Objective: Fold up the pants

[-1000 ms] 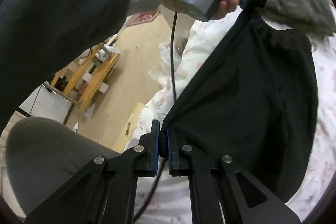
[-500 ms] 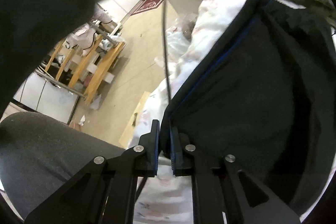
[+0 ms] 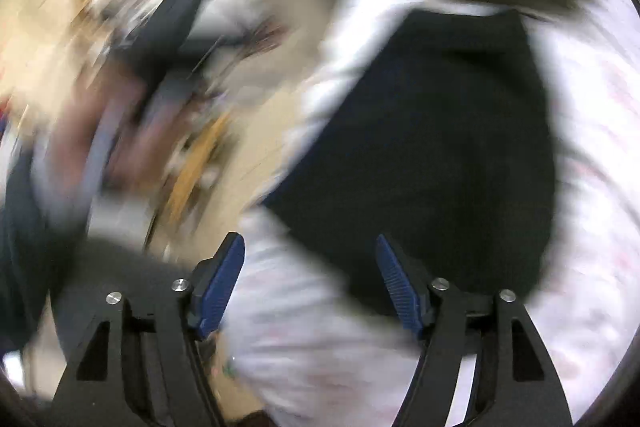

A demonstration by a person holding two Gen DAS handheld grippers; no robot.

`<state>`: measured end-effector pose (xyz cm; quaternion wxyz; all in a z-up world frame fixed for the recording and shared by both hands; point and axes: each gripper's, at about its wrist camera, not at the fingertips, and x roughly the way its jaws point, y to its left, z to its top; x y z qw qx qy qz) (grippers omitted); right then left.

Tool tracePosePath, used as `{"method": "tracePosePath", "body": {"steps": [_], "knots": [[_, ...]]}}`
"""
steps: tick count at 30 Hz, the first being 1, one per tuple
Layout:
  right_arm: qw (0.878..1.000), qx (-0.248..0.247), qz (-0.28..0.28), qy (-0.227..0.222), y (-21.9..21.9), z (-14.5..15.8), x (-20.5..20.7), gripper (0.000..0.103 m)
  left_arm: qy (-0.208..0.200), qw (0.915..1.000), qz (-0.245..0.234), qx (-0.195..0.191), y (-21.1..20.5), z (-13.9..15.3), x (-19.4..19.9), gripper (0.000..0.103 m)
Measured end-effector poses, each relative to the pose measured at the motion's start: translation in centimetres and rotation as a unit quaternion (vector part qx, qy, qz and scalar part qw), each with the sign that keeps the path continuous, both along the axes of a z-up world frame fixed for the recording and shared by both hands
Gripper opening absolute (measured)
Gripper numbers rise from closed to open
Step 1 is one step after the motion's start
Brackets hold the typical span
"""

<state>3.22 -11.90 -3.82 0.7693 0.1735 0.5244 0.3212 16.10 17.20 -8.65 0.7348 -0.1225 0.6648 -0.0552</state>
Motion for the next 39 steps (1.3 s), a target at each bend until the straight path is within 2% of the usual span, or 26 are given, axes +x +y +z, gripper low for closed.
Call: {"method": "tracePosePath", "body": {"steps": [2,4,5,7,9,11,14,16,17,19,20,21,23,27,31,34,37,39], "knots": [[0.995,-0.007,-0.088,0.05,-6.4,-2.5,2.5,0.075,0.009,1.0,0.001,0.002,-0.8,-1.6,-1.6,0.083],[0.983,0.021,-0.148,0.106,-10.6,-5.2,3.9,0.075,0.003,0.9999,0.008,0.009,-1.0,-2.6,-2.5,0.083],[0.973,0.045,-0.172,0.144,-12.4,-7.2,4.5,0.075,0.002,0.9999,0.013,0.01,-1.0,-3.0,-2.8,0.083],[0.967,0.071,-0.173,0.175,-13.0,-9.3,4.8,0.075,0.011,0.9994,0.033,0.002,-0.5,-3.7,-3.3,0.083],[0.975,0.062,-0.131,0.171,-11.4,-10.2,5.0,0.076,0.015,0.9986,0.046,-0.019,0.2,-3.8,-3.9,0.083],[0.981,0.054,-0.093,0.16,-9.4,-10.4,4.9,0.076,0.003,0.9989,0.042,-0.02,0.0,-3.4,-4.2,0.083],[0.983,0.066,-0.05,0.166,-7.0,-10.7,4.3,0.076,-0.009,0.9989,0.045,-0.009,0.5,-3.0,-4.9,0.083],[0.983,0.065,-0.048,0.163,-6.5,-10.9,4.1,0.074,-0.001,0.9979,0.062,-0.015,1.2,-3.4,-5.5,0.083],[0.983,0.065,-0.051,0.162,-6.0,-11.2,4.4,0.068,0.001,0.9975,0.068,-0.019,1.5,-3.6,-5.7,0.083],[0.981,0.068,-0.053,0.174,-5.1,-11.6,5.3,0.017,0.004,0.9959,0.085,-0.029,1.8,-3.7,-6.0,0.083],[0.977,0.072,-0.049,0.195,-4.9,-12.2,5.1,0.016,0.002,0.9955,0.09,-0.031,2.0,-3.6,-6.0,0.083],[0.977,0.071,-0.044,0.197,-4.9,-12.2,4.9,0.015,-0.004,0.9949,0.096,-0.032,2.3,-3.3,-6.2,0.083],[0.982,0.049,-0.042,0.179,-5.0,-10.8,4.3,0.012,-0.014,0.9937,0.103,-0.041,2.5,-2.7,-6.4,0.083],[0.986,0.055,-0.063,0.141,-7.2,-7.6,4.6,0.009,-0.014,0.9941,0.094,-0.053,2.1,-2.7,-6.6,0.083],[0.987,0.038,-0.065,0.143,-8.1,-7.0,5.1,0.009,-0.008,0.9949,0.064,-0.077,0.1,-3.6,-6.6,0.081],[0.986,0.034,-0.067,0.15,-7.4,-7.7,5.0,0.009,-0.015,0.9996,0.022,-0.005,-2.4,-4.0,-6.7,0.08],[0.984,0.034,-0.072,0.159,-7.2,-8.1,5.0,0.009,-0.008,0.9997,0.024,0.003,-2.4,-4.3,-6.5,0.08],[0.983,0.029,-0.074,0.164,-7.5,-8.6,4.9,0.01,-0.006,0.9999,0.004,0.009,-2.8,-4.2,-6.6,0.079]]}}
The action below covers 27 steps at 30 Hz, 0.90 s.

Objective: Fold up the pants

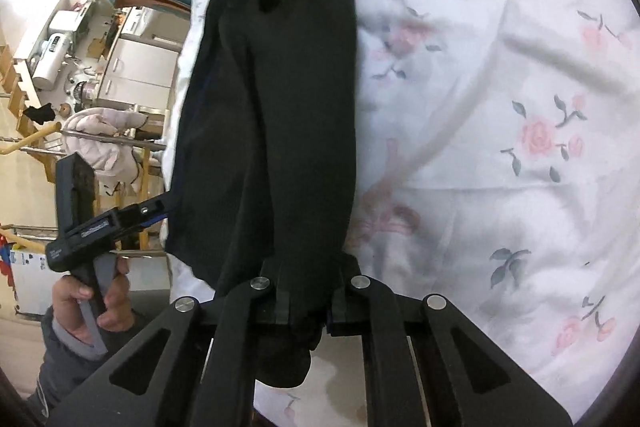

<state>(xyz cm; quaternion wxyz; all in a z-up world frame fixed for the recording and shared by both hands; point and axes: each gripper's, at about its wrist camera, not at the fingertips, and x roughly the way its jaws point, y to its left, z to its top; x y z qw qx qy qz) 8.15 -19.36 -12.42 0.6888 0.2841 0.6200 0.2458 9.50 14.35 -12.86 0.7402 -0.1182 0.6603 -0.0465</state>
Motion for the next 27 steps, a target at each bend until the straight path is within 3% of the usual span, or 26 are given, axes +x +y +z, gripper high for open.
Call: {"method": "tracePosePath", "body": {"steps": [1,4,6,7,9,12,14,18,22,25,27], "knots": [[1.0,0.003,-0.002,0.006,0.1,-0.4,0.1,0.01,-0.004,0.9999,-0.009,0.001,-0.3,0.3,-0.1,0.073],[1.0,0.005,-0.008,0.015,0.0,-1.1,0.5,0.012,-0.025,0.9993,-0.025,-0.01,-0.7,1.3,-0.3,0.073],[1.0,0.005,-0.008,0.016,0.2,-1.1,0.3,0.014,-0.007,0.9998,-0.02,-0.004,-0.6,0.5,-0.1,0.073],[1.0,0.003,-0.007,0.018,0.3,-1.2,0.3,0.014,0.002,0.9999,-0.016,0.0,-0.4,0.1,-0.1,0.061],[1.0,0.0,-0.007,0.019,-0.1,-1.2,-0.1,0.017,-0.016,0.999,-0.037,0.019,-1.2,1.0,-0.2,0.055],[0.999,0.004,-0.022,0.026,-1.2,-1.2,-0.7,0.026,-0.065,0.9959,-0.063,0.002,-2.1,3.4,-0.8,0.057],[0.999,0.007,-0.029,0.03,-1.6,-1.3,-0.9,0.03,-0.051,0.997,-0.057,-0.016,-2.1,3.0,-0.4,0.057],[0.999,0.009,-0.035,0.028,-1.8,-1.1,-0.8,0.046,0.002,0.9995,-0.03,0.003,-1.3,-0.1,0.5,0.057],[0.999,0.005,-0.045,0.019,-2.4,-0.4,-1.1,0.049,0.012,0.9992,-0.037,0.006,-1.4,-0.9,0.6,0.057],[0.998,0.006,-0.06,0.013,-3.2,0.1,-1.3,0.05,-0.015,0.9998,-0.011,-0.003,-0.6,0.6,0.4,0.057],[0.998,0.011,-0.06,0.015,-3.3,0.0,-1.2,0.05,-0.014,0.9997,-0.017,0.014,-0.5,0.6,0.5,0.057]]}}
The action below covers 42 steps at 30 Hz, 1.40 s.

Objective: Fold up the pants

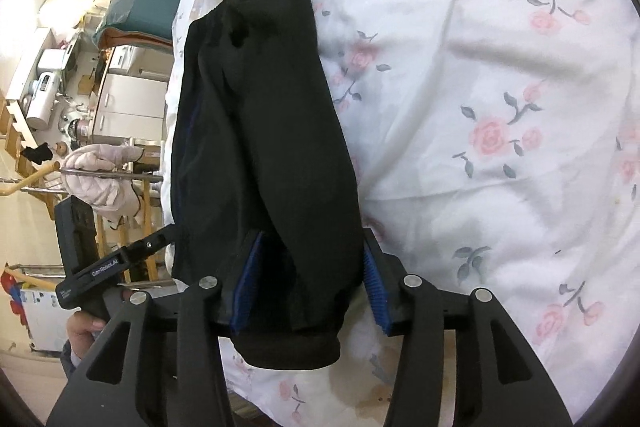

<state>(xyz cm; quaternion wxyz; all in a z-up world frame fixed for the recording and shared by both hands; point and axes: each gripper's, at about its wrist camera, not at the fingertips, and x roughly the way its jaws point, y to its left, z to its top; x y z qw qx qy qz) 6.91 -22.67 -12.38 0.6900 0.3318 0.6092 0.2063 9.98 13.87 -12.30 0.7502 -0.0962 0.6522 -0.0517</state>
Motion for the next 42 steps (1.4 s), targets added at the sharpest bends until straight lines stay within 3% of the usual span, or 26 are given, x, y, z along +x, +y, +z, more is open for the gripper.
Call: {"method": "tracePosePath", "body": {"steps": [4,7,14,17,20,21,22,24,28,31,33,37,42], "knots": [[1.0,-0.006,-0.002,0.002,0.1,-0.3,0.1,0.05,0.007,0.9999,0.01,0.007,0.3,-0.7,-0.1,0.057],[1.0,-0.008,-0.002,0.006,0.2,-0.4,-0.1,0.05,0.01,0.999,-0.017,0.04,-0.5,-1.2,-0.1,0.058],[1.0,-0.014,-0.001,0.021,0.4,-1.3,-0.1,0.052,0.033,0.9988,-0.016,0.033,-1.0,-2.9,0.4,0.06],[1.0,-0.005,0.007,0.019,1.1,-1.8,-0.1,0.053,0.033,0.9993,-0.013,0.011,-1.3,-2.7,0.3,0.051],[0.999,0.013,0.033,0.01,2.7,-1.7,-0.1,0.053,0.018,0.9983,-0.045,0.033,-2.5,-2.2,0.0,0.038],[0.999,0.003,0.041,0.004,3.2,-1.6,-0.1,0.042,0.013,0.9976,-0.051,0.045,-2.7,-2.1,-0.2,0.022],[0.999,-0.009,0.048,-0.003,3.5,-1.4,-0.1,0.014,0.008,0.9961,-0.061,0.063,-2.8,-2.0,-0.1,0.008],[0.999,-0.007,0.054,-0.004,3.7,-1.1,-0.1,0.014,0.002,0.9974,-0.056,0.044,-2.2,-1.3,-0.2,0.005],[0.997,-0.018,0.061,-0.051,3.7,2.5,-0.8,0.013,-0.031,0.9981,-0.047,-0.026,-1.3,2.8,-1.6,0.004],[0.995,0.014,0.049,-0.083,2.7,6.3,-1.8,0.012,-0.061,0.9944,-0.026,-0.082,0.0,6.6,-2.6,0.004],[0.992,0.038,0.041,-0.112,1.7,9.6,-2.8,0.012,-0.086,0.9857,-0.004,-0.144,1.2,10.1,-3.3,0.004],[0.981,0.077,0.003,-0.176,-1.3,17.3,-4.4,0.012,-0.156,0.9633,0.013,-0.218,2.5,18.3,-3.9,0.004],[0.961,0.097,-0.038,-0.258,-4.3,26.7,-4.4,0.012,-0.233,0.9394,0.009,-0.252,1.8,26.0,-3.1,0.004]]}}
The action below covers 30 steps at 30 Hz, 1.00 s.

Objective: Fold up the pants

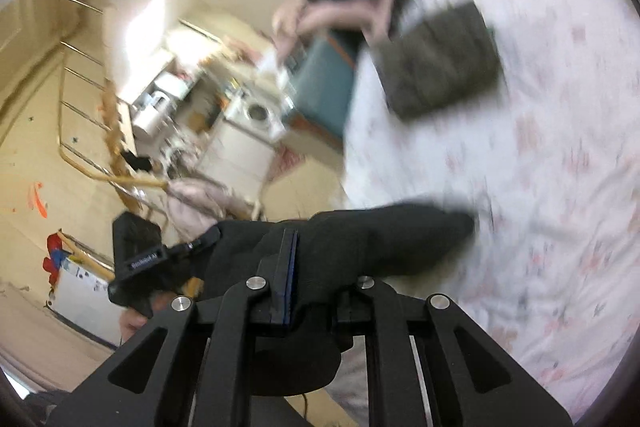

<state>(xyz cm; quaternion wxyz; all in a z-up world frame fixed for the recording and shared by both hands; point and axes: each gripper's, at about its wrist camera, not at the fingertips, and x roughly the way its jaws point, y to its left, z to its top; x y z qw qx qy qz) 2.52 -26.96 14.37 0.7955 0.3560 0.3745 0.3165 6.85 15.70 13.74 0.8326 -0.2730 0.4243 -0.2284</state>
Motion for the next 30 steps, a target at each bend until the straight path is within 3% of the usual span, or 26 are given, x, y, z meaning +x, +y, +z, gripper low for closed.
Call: {"method": "tracePosePath", "body": {"steps": [2,5,11,16,19,22,24,26,27,29,30], "knots": [[1.0,0.002,-0.008,-0.02,-0.7,3.0,0.8,0.012,-0.025,0.9997,0.001,-0.001,-0.7,2.3,0.9,0.005],[0.999,-0.016,-0.018,-0.039,-1.2,5.8,2.6,0.012,-0.034,0.9994,-0.002,-0.003,-2.0,3.3,3.3,0.005],[0.998,-0.022,-0.042,-0.033,-3.4,6.5,6.3,0.012,-0.052,0.9986,0.005,0.005,-4.0,3.3,7.4,0.005],[0.997,-0.047,-0.055,-0.026,-4.1,5.5,6.2,0.012,-0.058,0.9978,-0.012,0.029,-5.8,1.9,6.6,0.005],[0.996,-0.07,-0.053,0.003,-4.1,2.4,5.1,0.012,-0.011,0.9983,-0.025,0.051,-6.1,-3.4,4.8,0.005],[0.992,-0.106,-0.043,0.061,-3.6,-3.1,3.3,0.012,0.06,0.9936,-0.036,0.089,-6.9,-9.9,3.0,0.005],[0.983,-0.135,-0.027,0.124,-2.9,-8.8,2.0,0.012,0.125,0.9831,-0.044,0.126,-7.7,-16.0,1.2,0.005],[0.968,-0.157,-0.009,0.194,-2.2,-14.6,0.6,0.012,0.188,0.9676,-0.057,0.159,-8.4,-21.2,-0.6,0.005],[0.96,-0.161,-0.003,0.229,-1.9,-17.2,-0.2,0.012,0.23,0.9551,-0.065,0.175,-8.8,-24.0,-1.7,0.005],[0.94,-0.178,-0.003,0.29,-1.7,-21.5,-2.0,0.012,0.278,0.9385,-0.075,0.191,-9.0,-27.0,-3.2,0.005],[0.93,-0.179,-0.002,0.321,-1.7,-23.3,-3.0,0.012,0.28,0.9332,-0.08,0.211,-9.2,-27.6,-3.8,0.006]]}}
